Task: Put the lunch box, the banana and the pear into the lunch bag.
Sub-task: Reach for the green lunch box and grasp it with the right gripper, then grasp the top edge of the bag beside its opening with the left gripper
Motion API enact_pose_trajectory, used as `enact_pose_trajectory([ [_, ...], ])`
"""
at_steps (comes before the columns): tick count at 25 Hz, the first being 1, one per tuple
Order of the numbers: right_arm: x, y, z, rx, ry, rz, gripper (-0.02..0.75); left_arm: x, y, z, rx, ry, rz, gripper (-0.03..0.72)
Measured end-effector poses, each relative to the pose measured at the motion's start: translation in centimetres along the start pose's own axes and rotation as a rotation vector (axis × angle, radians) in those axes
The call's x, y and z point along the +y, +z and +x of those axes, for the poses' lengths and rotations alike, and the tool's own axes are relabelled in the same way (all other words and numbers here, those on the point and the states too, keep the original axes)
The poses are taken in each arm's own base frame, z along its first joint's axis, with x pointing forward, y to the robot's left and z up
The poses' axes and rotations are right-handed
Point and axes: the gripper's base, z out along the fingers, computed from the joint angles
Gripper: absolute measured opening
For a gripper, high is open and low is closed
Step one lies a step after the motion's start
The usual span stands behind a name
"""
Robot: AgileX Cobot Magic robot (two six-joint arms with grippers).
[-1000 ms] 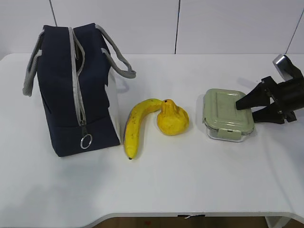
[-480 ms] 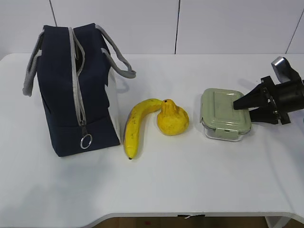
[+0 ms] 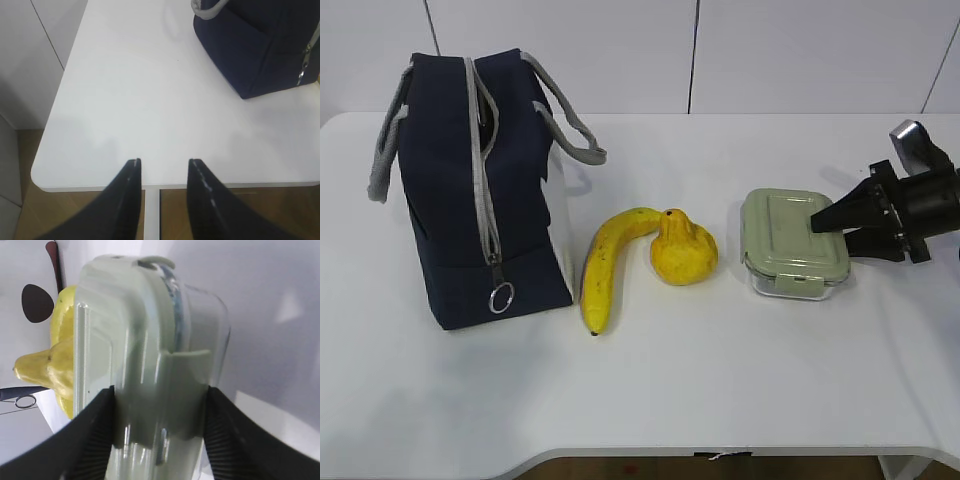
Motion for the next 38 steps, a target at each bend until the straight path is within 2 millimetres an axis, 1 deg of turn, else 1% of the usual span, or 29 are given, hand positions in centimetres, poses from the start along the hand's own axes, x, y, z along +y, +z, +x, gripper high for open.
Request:
enact_pose_trajectory([
  [23, 0.3, -0.1, -0.3, -0.03, -0.013, -0.014, 0.399, 0.0, 0.0, -0.1, -0.009, 0.0, 0.0, 0.245],
  [28, 0.9, -0.6, -0.5, -0.051, 0.035, 0.002, 0.399, -0.1, -0.6, -0.9, -0.073, -0.004, 0.007, 0.246],
  [32, 2.0, -1.4, -0.7, -0.066, 0.05, 0.006, 0.399, -0.3, -0.8, -1.9, -0.118, -0.019, 0.033, 0.246],
  [36, 3.0, -2.1, -0.8, -0.082, 0.047, 0.009, 0.399, -0.6, 0.4, -4.0, -0.11, -0.048, 0.068, 0.246],
  [38, 3.6, -2.5, -0.9, -0.088, 0.038, 0.013, 0.399, -0.8, 1.6, -5.6, -0.101, -0.08, 0.1, 0.247],
])
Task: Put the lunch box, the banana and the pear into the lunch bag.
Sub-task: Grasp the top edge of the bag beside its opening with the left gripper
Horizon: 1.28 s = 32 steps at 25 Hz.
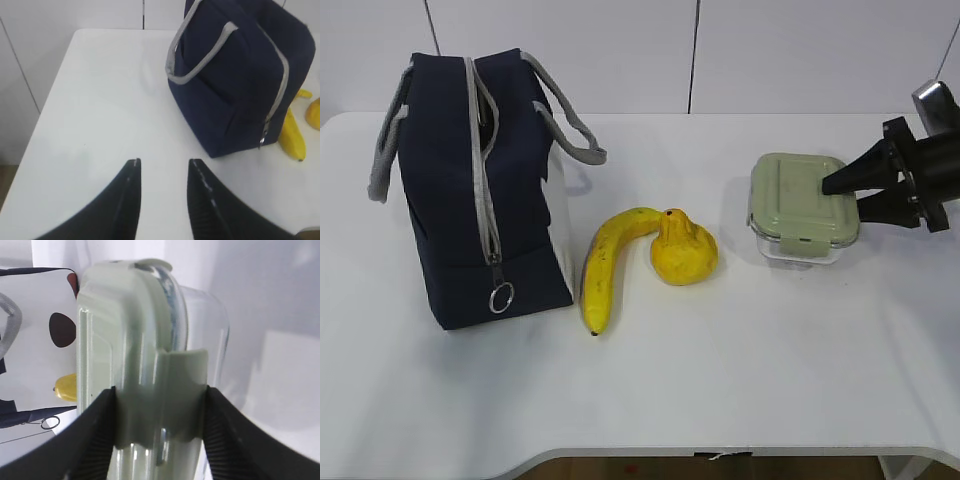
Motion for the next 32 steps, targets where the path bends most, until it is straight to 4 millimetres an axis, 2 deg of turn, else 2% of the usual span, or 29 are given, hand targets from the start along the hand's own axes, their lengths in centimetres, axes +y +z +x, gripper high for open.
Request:
enact_pose_trajectory([
  [4, 0.5, -0.4, 0.0, -0.004, -0.006, 0.0, 0.398, -0.6, 3.1, -3.5, -0.008, -0.113, 0.073, 0.269],
  [8, 0.5, -0.4, 0.0, 0.001, -0.004, 0.002, 0.398, -1.0, 7.3, -6.8, 0.058, -0.248, 0.128, 0.31],
  [14, 0.5, -0.4, 0.0, 0.001, -0.002, 0.002, 0.398, -1.1, 13.9, -10.7, 0.184, -0.356, 0.154, 0.321],
  [18, 0.5, -0.4, 0.0, 0.001, -0.002, 0.002, 0.398, -0.9, 18.5, -12.1, 0.28, -0.377, 0.15, 0.328],
  [21, 0.5, -0.4, 0.0, 0.001, -0.002, 0.002, 0.398, -0.8, 21.8, -12.5, 0.344, -0.414, 0.159, 0.381],
  [23, 0.5, -0.4, 0.0, 0.001, -0.002, 0.002, 0.398, -0.9, 23.5, -12.9, 0.358, -0.434, 0.18, 0.436],
  [25, 0.5, -0.4, 0.0, 0.001, -0.002, 0.002, 0.398, -1.0, 25.0, -13.0, 0.373, -0.459, 0.2, 0.459],
  [32, 0.5, -0.4, 0.0, 0.001, -0.001, 0.002, 0.398, -1.7, 29.2, -12.6, 0.416, -0.479, 0.26, 0.475],
])
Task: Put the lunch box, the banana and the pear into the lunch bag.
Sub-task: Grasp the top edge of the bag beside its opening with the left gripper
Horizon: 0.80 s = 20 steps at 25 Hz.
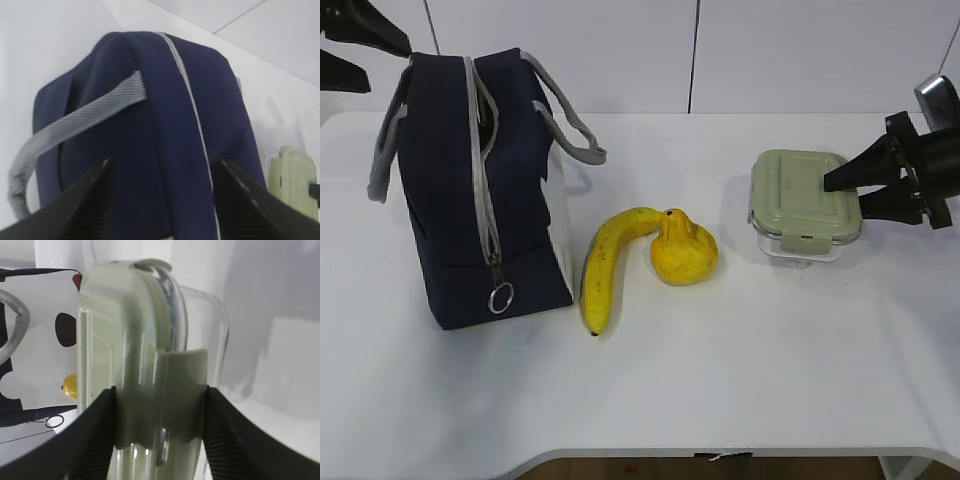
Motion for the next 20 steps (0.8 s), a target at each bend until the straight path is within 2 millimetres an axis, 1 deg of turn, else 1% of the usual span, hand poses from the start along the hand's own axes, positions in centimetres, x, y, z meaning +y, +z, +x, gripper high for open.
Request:
enact_pose_trajectory([
  [4, 0.0, 0.0, 0.0, 0.0, 0.0, 0.0, 0.398, -0.4, 2.0, 0.1, 0.036, 0.015, 0.012, 0.477],
  [7, 0.0, 0.0, 0.0, 0.0, 0.0, 0.0, 0.398, -0.1, 3.0, 0.1, 0.054, 0.011, 0.006, 0.477],
  [13, 0.0, 0.0, 0.0, 0.0, 0.002, 0.0, 0.398, 0.5, 3.7, 0.0, 0.047, 0.029, -0.023, 0.477],
  [14, 0.0, 0.0, 0.0, 0.0, 0.002, 0.0, 0.389, 0.5, 3.7, 0.0, 0.049, 0.031, -0.025, 0.477],
  [20, 0.0, 0.0, 0.0, 0.0, 0.002, 0.0, 0.39, 1.3, 4.9, 0.2, 0.073, 0.02, -0.041, 0.474],
])
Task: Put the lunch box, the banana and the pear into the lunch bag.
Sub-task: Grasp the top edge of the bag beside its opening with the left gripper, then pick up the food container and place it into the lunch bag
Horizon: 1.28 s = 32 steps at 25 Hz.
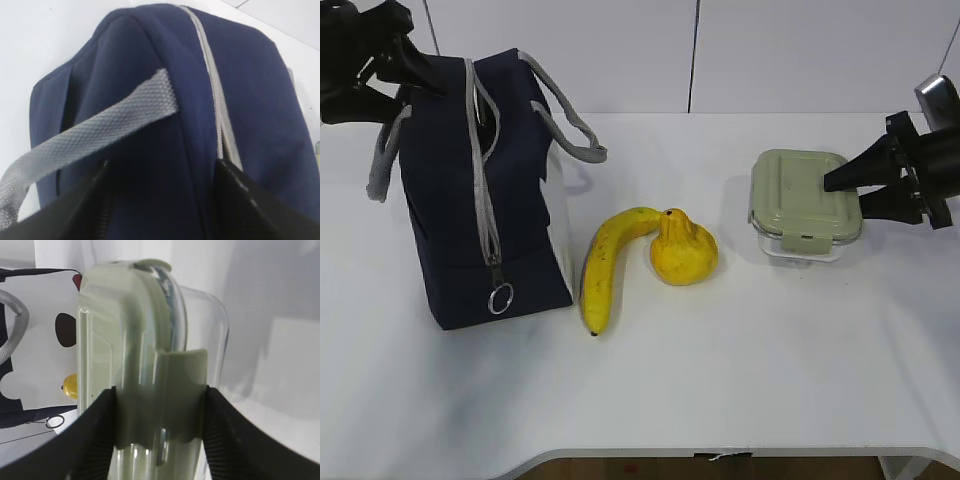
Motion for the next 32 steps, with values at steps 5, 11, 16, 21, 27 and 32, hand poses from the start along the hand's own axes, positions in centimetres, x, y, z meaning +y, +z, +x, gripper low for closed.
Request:
enact_pose_trajectory([
  [5, 0.0, 0.0, 0.0, 0.0, 0.0, 0.0, 0.39, 0.0, 0.1, 0.0, -0.001, -0.001, -0.001, 0.335],
  [11, 0.0, 0.0, 0.0, 0.0, 0.0, 0.0, 0.39, 0.0, 0.1, 0.0, -0.001, 0.003, -0.001, 0.036],
  [16, 0.0, 0.0, 0.0, 0.0, 0.001, 0.0, 0.391, 0.0, 0.1, 0.0, -0.001, 0.005, -0.001, -0.003],
  [21, 0.1, -0.1, -0.1, -0.004, 0.025, 0.002, 0.39, -0.6, -0.4, -0.4, 0.018, 0.037, 0.007, -0.005],
  [27, 2.1, -1.5, -1.3, -0.045, 0.04, 0.003, 0.391, -1.7, -2.0, -1.7, 0.047, 0.117, -0.03, -0.005],
  [32, 4.8, -2.9, -2.7, -0.091, 0.038, -0.005, 0.391, -2.2, -2.3, -1.8, 0.047, 0.121, -0.038, -0.005],
])
